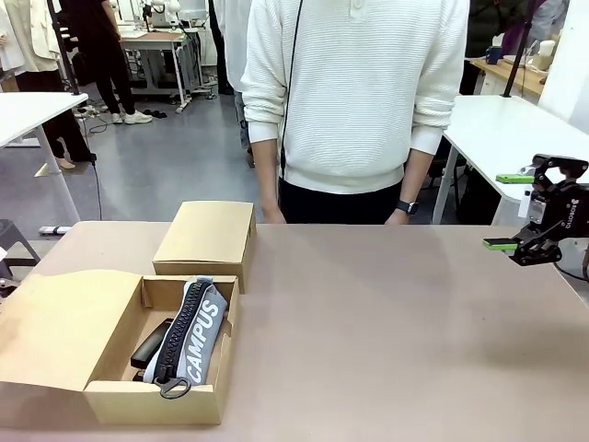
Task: Place items inside the box.
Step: Close the lid of the Mailer Box closest to the robot.
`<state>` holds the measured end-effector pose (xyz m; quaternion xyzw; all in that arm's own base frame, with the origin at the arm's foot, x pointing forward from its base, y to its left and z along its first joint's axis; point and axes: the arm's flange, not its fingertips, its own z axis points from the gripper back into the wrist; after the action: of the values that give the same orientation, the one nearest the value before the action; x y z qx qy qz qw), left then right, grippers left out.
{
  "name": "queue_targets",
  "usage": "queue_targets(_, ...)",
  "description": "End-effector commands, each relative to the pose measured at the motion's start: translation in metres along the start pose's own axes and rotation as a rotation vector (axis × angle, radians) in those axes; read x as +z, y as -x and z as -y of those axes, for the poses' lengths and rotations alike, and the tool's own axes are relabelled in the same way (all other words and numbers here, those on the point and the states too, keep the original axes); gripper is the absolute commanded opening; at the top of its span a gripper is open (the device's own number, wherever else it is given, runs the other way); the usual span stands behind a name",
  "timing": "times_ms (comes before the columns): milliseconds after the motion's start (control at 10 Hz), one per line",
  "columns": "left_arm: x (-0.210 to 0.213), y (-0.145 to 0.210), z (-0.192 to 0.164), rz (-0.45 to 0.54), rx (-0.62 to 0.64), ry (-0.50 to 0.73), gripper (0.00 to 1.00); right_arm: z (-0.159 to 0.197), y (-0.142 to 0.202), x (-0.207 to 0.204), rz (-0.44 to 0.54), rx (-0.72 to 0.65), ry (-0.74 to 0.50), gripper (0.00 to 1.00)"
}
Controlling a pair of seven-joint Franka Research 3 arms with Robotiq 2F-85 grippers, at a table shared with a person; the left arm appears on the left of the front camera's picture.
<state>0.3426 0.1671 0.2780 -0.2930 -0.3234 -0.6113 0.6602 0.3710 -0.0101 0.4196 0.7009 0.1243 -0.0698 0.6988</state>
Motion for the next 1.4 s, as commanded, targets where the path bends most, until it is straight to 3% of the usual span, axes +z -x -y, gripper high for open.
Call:
queue_targets(0, 0.007, -0.001, 0.0, 0.107, -0.006, 0.039, 1.0, -0.004, 0.002, 0.002, -0.012, -0.009, 0.009, 1.0)
queue_targets(100, 0.011, -0.008, 0.004, 0.216, -0.003, 0.067, 1.0, -0.004, 0.002, 0.002, -0.012, -0.009, 0.009, 1.0)
queue_targets(400, 0.012, -0.038, 0.019, 0.363, -0.057, 0.068, 1.0, -0.004, 0.002, 0.002, -0.012, -0.009, 0.009, 1.0)
queue_targets(1300, -0.039, -0.154, 0.082, 0.578, -0.225, 0.191, 1.0, -0.004, 0.002, 0.002, -0.012, -0.009, 0.009, 1.0)
